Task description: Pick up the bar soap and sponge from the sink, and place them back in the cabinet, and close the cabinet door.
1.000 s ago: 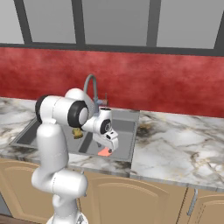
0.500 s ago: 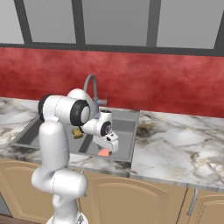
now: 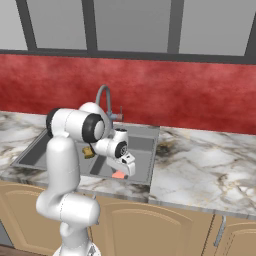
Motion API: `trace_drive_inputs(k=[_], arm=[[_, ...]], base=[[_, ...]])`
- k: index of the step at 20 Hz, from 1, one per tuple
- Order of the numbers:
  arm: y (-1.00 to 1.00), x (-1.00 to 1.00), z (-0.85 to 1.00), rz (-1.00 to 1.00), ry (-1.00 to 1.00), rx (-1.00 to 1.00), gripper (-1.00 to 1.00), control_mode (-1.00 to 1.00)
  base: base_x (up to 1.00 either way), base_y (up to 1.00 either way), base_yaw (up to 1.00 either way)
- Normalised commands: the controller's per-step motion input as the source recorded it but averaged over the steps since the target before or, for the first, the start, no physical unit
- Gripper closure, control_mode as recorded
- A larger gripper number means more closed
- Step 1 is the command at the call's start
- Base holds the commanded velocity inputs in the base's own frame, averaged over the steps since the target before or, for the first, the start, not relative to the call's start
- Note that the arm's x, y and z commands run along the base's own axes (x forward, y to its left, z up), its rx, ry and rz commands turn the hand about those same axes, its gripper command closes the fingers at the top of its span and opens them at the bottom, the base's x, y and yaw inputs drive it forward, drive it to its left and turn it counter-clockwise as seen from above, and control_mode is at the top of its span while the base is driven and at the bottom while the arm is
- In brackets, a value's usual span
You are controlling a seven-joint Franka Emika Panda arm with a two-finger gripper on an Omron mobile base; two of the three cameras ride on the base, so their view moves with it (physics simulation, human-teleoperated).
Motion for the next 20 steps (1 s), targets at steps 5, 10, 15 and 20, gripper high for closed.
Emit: trace_drive_inputs(k=[5, 10, 15, 20], arm=[[0.00, 0.00, -0.11, 0.00, 0.00, 0.00, -1.00, -1.00], [0.00, 0.00, -0.07, 0.00, 0.00, 0.00, -1.00, -1.00], [0.00, 0.00, -0.06, 0.00, 0.00, 0.00, -1.00, -1.00], [0.00, 0.00, -0.07, 0.00, 0.00, 0.00, 1.00, -1.00]], base=[[0.00, 0.00, 0.00], [0.00, 0.00, 0.00], [0.00, 0.00, 0.00], [0.00, 0.00, 0.00]])
